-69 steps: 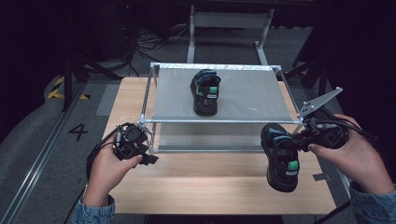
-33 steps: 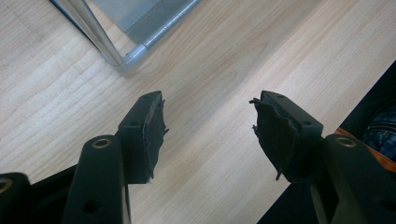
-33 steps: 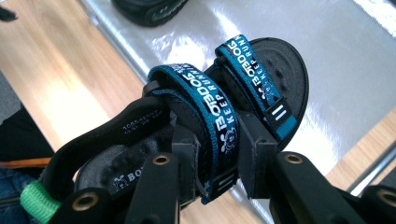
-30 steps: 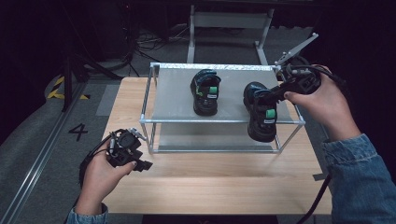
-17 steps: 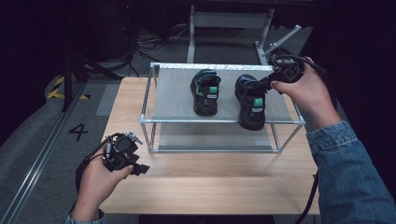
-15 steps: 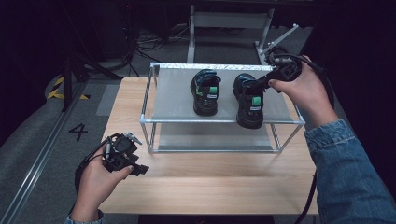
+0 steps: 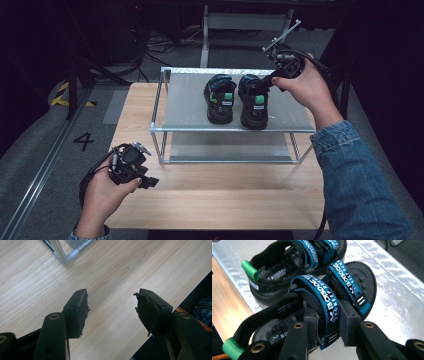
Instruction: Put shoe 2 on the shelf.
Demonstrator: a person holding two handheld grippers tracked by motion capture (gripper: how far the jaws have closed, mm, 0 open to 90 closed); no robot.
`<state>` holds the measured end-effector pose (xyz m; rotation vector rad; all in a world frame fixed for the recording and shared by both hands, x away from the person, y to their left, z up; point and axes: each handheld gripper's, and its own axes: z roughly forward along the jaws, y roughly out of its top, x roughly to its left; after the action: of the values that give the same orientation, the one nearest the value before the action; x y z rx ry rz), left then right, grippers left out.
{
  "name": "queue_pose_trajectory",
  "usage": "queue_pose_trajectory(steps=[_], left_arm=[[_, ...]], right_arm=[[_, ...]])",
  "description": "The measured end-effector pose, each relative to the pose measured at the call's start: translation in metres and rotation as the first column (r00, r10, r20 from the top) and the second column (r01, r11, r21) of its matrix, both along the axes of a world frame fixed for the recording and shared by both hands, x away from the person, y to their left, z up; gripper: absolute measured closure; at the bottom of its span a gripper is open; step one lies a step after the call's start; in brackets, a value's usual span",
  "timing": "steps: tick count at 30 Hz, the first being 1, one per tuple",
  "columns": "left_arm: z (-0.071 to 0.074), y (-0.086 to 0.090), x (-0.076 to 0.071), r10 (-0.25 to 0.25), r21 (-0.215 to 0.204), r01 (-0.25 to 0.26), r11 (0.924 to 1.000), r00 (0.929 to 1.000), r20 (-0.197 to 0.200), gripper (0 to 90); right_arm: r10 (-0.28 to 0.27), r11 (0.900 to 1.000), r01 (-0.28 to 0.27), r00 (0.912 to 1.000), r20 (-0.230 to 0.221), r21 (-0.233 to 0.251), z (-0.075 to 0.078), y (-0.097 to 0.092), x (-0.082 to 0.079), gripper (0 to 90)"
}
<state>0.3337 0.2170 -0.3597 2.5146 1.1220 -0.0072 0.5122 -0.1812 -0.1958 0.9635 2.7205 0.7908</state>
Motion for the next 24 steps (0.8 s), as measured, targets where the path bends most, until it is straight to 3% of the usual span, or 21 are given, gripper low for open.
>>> queue_pose_trajectory(steps=[13,24], left_arm=[[-0.002,-0.009,0.008,-0.035,-0.003,0.035,0.9994,0.9994,-0.008,42.5],[-0.003,-0.009,0.008,-0.033,-0.001,0.033,0.9995,0.9994,-0.015,42.6]], right_arm=[[-0.022,0.9994,0.021,0.9989,-0.04,-0.029,-0.013,0.016,0.023,71.2],[-0.011,0.9995,0.01,0.9993,-0.036,-0.03,-0.017,0.024,0.026,71.1]])
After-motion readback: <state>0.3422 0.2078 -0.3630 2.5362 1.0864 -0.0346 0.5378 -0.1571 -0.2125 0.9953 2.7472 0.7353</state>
